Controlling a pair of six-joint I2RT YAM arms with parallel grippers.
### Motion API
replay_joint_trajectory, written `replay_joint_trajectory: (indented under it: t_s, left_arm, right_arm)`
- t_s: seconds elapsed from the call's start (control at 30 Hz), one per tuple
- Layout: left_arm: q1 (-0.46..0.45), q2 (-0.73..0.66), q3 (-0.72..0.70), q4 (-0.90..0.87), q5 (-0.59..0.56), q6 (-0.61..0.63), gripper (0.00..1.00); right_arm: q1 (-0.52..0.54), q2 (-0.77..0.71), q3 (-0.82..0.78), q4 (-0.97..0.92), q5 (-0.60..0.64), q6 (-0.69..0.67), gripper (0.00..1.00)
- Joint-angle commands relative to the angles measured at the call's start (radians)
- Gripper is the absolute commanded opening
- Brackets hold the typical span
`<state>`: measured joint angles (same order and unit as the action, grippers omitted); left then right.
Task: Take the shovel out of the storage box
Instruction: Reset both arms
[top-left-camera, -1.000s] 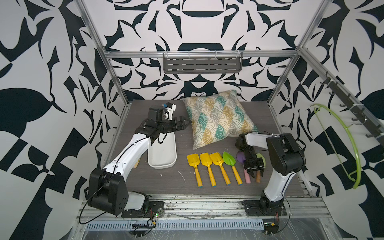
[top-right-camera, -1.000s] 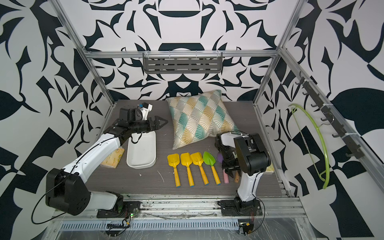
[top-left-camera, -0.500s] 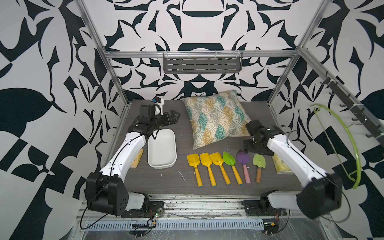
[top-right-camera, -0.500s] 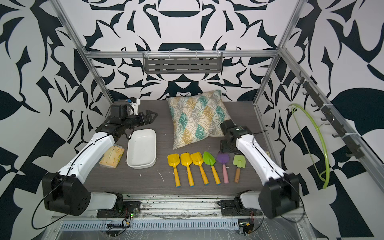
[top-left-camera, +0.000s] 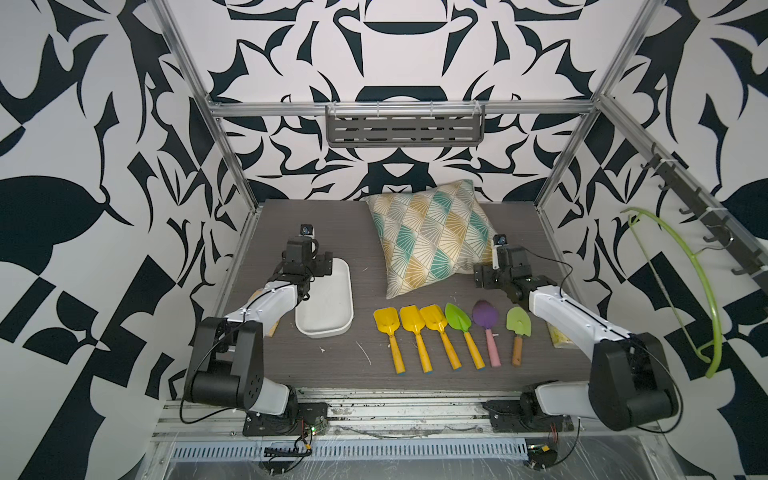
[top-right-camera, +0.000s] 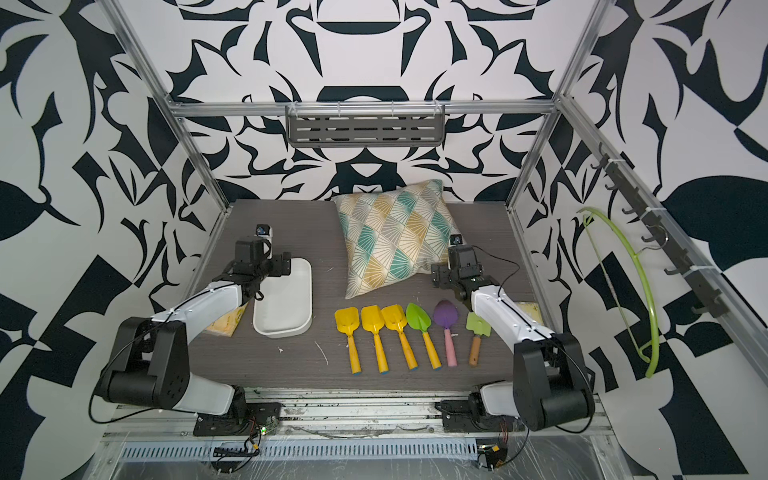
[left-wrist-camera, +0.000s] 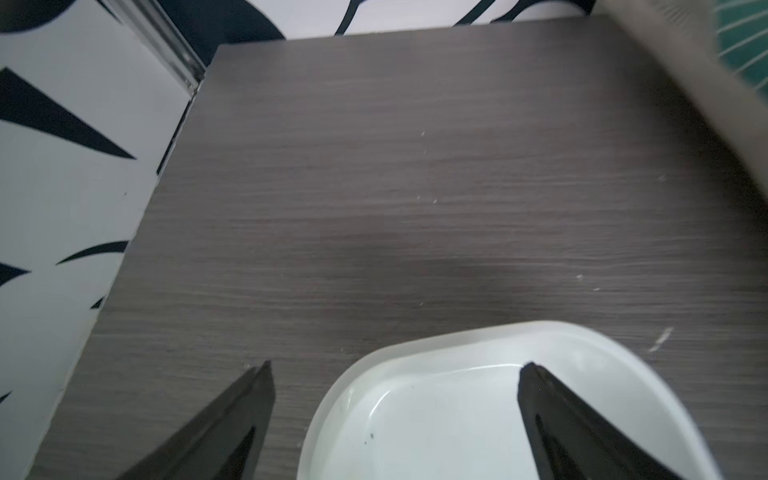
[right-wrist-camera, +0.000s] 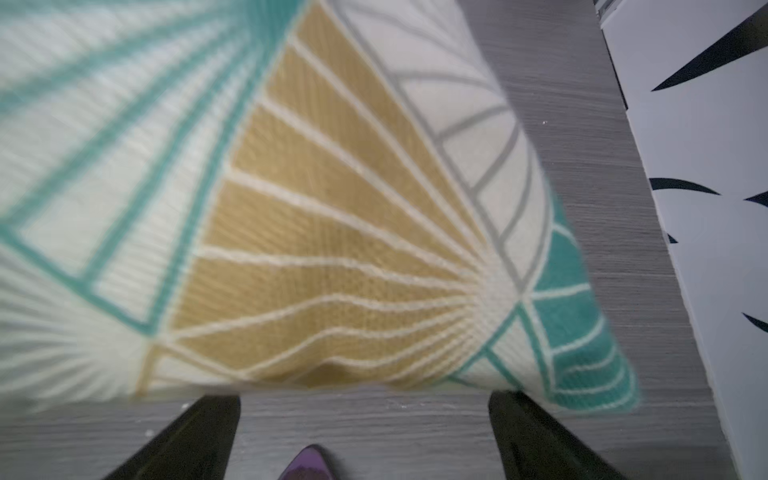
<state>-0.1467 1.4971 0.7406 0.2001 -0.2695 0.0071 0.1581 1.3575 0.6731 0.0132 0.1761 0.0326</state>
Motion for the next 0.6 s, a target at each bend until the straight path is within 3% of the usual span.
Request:
replay_joint_trajectory:
  t_s: [0.0,0.1,0.17,0.3,0.4,0.5,0.57]
  left_arm:
    - [0.025,-0.012,-0.053,0.217,-0.059,0.042,0.99]
    - [0.058,-0.020,-0.086,0.296,-0.038,0.028,0.99]
    - [0.067,-0.032,-0.092,0.286,0.012,0.037,0.99]
    - [0.070,-0.104,-0.155,0.280,0.008,0.027,0.99]
    - [0.068,-0.150,-0.207,0.275,0.059,-0.014,0.99]
    - [0.073,-0.070,-0.262,0.428,0.020,-0.051,0.99]
    - [0.070,0.028,-0.252,0.493,0.051,-0.034,0.99]
  right_arm:
    - [-0.009,0.015,-0.039,0.344,-0.008,-0.123,1.00]
    - [-0.033,0.042,-0.092,0.435,0.036,-0.124,1.00]
    - [-0.072,0.024,-0.119,0.480,-0.042,-0.105,1.00]
    - [-0.091,0.018,-0.096,0.343,-0.126,-0.068,0.96]
    - [-0.091,0.054,-0.216,0.536,-0.111,-0.041,0.96]
    - [-0.091,0.078,-0.223,0.614,-0.133,-0.074,0.96]
    - [-0.094,0.137,-0.224,0.657,-0.121,-0.071,0.96]
